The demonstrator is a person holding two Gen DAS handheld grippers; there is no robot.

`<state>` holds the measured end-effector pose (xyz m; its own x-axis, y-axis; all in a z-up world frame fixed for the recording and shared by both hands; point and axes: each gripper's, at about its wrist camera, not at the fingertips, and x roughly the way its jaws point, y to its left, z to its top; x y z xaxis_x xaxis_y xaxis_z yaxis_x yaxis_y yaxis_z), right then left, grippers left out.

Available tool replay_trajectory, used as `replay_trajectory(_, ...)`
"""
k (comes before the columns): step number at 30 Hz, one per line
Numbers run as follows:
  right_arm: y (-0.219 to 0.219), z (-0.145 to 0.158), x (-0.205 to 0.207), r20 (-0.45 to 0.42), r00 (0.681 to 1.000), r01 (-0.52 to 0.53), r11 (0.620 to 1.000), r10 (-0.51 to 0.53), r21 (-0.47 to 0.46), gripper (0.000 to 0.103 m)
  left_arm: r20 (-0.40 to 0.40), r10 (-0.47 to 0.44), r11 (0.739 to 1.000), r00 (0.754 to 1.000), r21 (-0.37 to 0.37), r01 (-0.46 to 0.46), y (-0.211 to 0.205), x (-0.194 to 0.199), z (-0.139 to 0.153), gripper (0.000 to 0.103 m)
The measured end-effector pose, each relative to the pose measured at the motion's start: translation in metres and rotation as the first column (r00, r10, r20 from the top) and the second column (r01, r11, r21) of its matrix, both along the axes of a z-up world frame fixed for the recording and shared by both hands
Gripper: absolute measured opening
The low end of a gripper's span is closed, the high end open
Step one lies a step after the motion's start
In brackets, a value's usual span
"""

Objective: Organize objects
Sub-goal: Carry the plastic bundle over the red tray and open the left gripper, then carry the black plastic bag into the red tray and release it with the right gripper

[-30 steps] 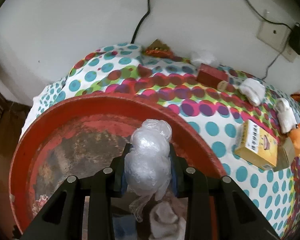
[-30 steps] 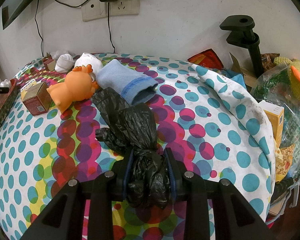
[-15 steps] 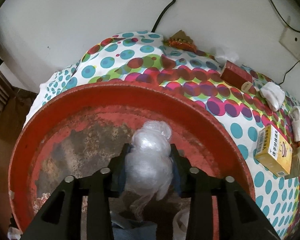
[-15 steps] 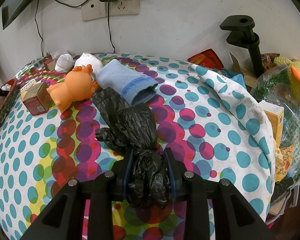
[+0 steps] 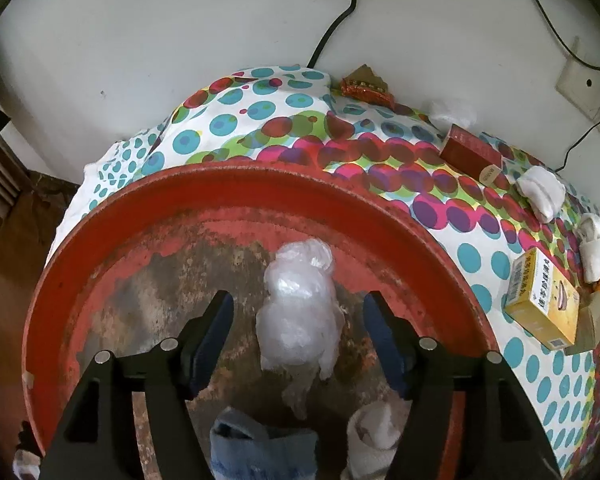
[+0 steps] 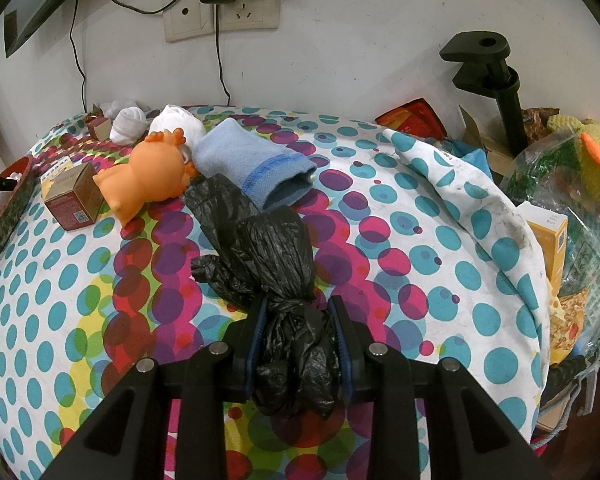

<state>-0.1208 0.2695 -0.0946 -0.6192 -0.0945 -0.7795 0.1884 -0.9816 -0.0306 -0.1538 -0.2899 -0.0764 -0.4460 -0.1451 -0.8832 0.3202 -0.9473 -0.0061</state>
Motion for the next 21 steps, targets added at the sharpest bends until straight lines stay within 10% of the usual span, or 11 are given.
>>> replay_trajectory(21,-0.006,0.002,0.003,-0.010,0.998,0.065,0.998,-0.065,0.018,0.028,-0.068,0.061,0.997,0.996,-0.048,-0.065,0.018,0.080,0.027,0.083)
